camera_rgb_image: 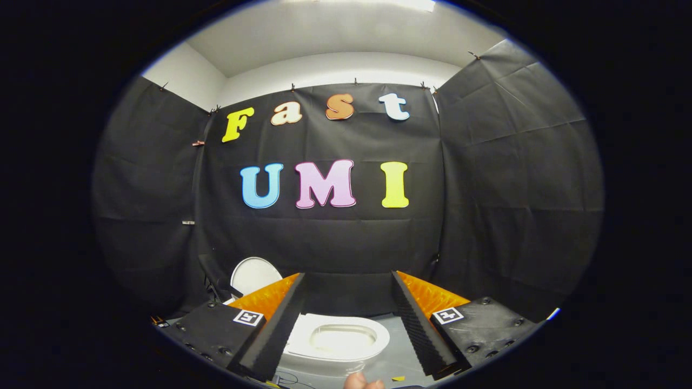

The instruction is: Open the toilet lid.

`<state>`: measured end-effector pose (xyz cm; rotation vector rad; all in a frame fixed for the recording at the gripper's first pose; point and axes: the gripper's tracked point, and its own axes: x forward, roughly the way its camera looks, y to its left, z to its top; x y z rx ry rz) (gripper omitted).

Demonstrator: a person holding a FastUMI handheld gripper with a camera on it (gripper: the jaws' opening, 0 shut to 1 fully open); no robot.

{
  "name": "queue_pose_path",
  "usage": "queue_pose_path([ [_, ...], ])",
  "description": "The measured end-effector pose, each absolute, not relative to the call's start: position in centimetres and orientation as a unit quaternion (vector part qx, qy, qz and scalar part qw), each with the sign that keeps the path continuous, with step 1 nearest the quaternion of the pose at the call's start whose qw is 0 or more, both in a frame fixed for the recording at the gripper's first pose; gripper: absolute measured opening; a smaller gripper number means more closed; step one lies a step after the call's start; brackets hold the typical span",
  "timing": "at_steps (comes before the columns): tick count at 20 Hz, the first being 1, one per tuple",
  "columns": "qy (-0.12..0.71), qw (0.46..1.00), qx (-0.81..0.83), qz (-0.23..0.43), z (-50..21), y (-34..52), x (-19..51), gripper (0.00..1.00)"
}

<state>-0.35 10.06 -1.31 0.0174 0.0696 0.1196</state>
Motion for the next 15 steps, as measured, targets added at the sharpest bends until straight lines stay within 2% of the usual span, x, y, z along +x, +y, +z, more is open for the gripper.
queue_pose_path([
  [15,0.044,0.998,0.015,0.050,-2.5,9.9,-0.3,0.98],
])
